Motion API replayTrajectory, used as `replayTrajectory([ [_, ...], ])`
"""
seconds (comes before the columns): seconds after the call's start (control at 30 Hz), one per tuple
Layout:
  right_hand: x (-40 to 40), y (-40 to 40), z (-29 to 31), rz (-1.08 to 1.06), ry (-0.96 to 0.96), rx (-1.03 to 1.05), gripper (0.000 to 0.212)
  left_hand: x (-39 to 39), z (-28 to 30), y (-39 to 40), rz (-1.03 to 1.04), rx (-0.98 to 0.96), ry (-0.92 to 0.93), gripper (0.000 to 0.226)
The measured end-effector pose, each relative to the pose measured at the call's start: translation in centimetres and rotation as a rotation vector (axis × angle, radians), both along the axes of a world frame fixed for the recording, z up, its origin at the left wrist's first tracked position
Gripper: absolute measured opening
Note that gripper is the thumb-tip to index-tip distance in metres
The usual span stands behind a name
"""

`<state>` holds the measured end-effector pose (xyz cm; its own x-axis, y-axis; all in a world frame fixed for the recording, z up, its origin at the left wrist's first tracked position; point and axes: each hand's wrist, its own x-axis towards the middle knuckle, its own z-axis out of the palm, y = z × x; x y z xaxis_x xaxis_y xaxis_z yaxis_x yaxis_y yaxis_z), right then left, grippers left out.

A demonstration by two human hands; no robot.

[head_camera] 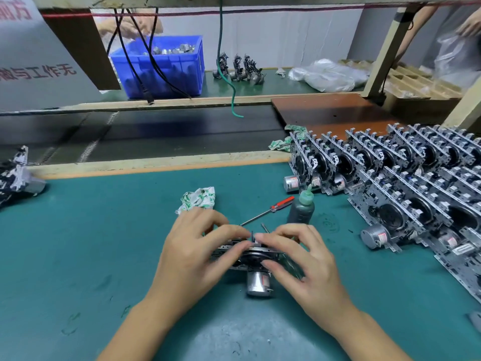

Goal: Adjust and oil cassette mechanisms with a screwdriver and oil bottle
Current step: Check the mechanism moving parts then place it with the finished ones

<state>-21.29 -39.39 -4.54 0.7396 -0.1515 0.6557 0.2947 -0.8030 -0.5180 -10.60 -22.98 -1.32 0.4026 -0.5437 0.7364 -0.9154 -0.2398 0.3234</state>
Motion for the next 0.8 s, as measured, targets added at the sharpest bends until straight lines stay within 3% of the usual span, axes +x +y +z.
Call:
replayTrajectory([
  [0.17,0.0,0.1,0.1,0.013,0.002,-0.006,0.034,-0.5,-0.5,-0.2,-0.018,-0.069,0.125,0.018],
  [0.3,0.2,0.4,0.4,0.066,0.156,0.261,0.052,-0.9,-0.7,-0.3,0.001,-0.089,0.123,0.016],
  [0.47,0.8,0.3,0.6,0.111,0.326,0.428,0.031,-1.2,-1.2,-0.7,0.074,-0.140,0.079,0.021],
  [0.6,1.2,0.4,0.6,0.193,0.400,0.574,0.035,-1.4,-1.6,-0.8,0.088,-0.178,0.043,0.021],
  [0.8,1.5,0.3,0.6,0.193,0.398,0.584,0.027,-1.3,-2.0,-1.0,0.109,-0.197,0.020,0.019],
])
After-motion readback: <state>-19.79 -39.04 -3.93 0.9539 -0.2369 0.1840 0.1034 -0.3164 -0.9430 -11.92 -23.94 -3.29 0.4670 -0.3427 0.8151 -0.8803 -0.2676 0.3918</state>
